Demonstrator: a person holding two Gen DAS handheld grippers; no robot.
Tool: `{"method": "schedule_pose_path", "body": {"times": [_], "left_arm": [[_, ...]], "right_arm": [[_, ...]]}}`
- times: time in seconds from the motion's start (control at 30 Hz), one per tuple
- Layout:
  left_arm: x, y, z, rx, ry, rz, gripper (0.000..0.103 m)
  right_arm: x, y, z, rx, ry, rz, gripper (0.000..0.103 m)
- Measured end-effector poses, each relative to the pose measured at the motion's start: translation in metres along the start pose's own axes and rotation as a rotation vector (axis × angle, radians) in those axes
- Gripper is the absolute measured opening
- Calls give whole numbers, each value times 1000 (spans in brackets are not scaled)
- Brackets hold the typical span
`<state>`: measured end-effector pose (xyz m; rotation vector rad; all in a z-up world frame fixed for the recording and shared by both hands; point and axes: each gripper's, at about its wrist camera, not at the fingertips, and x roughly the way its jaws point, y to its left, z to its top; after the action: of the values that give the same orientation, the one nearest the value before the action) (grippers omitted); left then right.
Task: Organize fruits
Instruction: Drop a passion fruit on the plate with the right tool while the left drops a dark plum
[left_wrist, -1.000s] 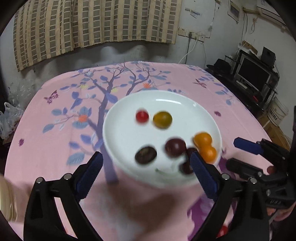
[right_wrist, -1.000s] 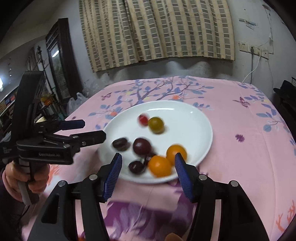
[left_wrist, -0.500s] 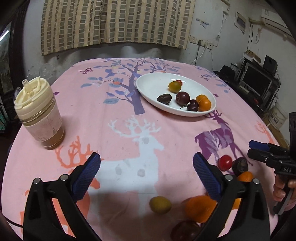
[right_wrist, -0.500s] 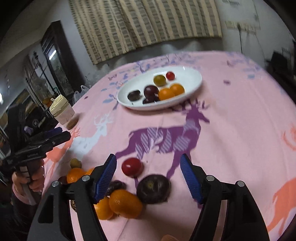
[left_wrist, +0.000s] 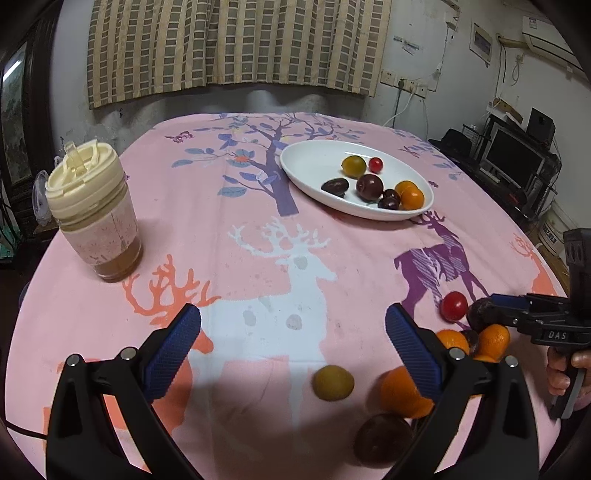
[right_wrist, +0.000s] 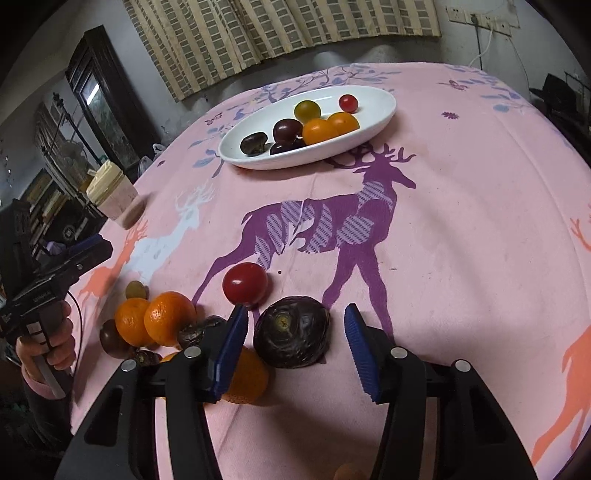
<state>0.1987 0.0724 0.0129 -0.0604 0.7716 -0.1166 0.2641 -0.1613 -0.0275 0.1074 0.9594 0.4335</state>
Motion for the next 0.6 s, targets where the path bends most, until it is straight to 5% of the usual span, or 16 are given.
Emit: {"method": "schedule_pose_path", "body": {"times": [0.37,0.47,0.6], "left_arm": [[-14,1,-19,21,27,-158,98],[-19,-6,-28,86,35,-190,98],[-28,-7,-41,137,46,-289,98]], "right_arm": [[6,-12,-1,67,53,151,56],[7,-14,1,79,43,154,39],[8,-19,0,105,49,159,37]]}}
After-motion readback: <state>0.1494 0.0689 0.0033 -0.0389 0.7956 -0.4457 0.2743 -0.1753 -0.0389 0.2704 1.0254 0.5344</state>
